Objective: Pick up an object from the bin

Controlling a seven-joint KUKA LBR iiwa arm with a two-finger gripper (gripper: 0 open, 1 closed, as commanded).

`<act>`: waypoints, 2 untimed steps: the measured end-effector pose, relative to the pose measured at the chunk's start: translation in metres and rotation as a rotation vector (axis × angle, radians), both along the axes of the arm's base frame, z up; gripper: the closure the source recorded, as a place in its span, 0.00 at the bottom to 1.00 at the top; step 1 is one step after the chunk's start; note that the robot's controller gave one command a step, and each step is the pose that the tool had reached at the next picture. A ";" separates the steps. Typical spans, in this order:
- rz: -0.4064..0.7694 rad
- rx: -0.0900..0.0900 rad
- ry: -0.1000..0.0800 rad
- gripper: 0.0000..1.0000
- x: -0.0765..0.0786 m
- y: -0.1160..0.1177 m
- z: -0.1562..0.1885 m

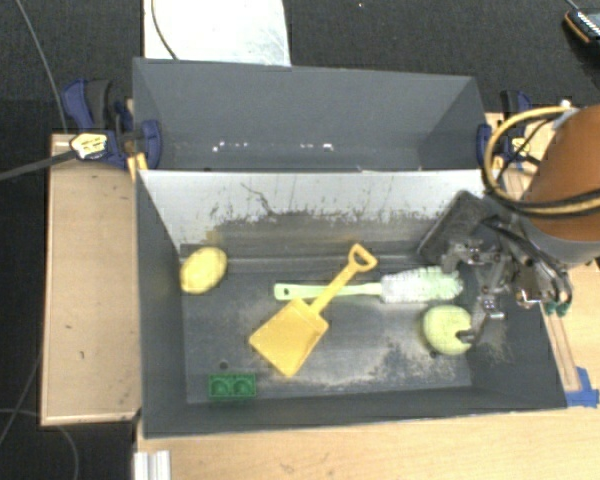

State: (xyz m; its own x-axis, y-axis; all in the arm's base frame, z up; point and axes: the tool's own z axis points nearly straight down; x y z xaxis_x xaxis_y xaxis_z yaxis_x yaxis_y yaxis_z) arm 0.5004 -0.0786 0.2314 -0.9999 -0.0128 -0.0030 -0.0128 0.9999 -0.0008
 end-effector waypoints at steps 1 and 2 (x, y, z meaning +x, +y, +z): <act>0.000 0.000 0.000 0.00 0.000 0.000 0.000; 0.109 -0.002 -0.006 0.00 0.000 -0.019 -0.105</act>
Offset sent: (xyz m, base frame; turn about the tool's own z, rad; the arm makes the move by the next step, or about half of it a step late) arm -0.0017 -0.0244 -0.1369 -0.1431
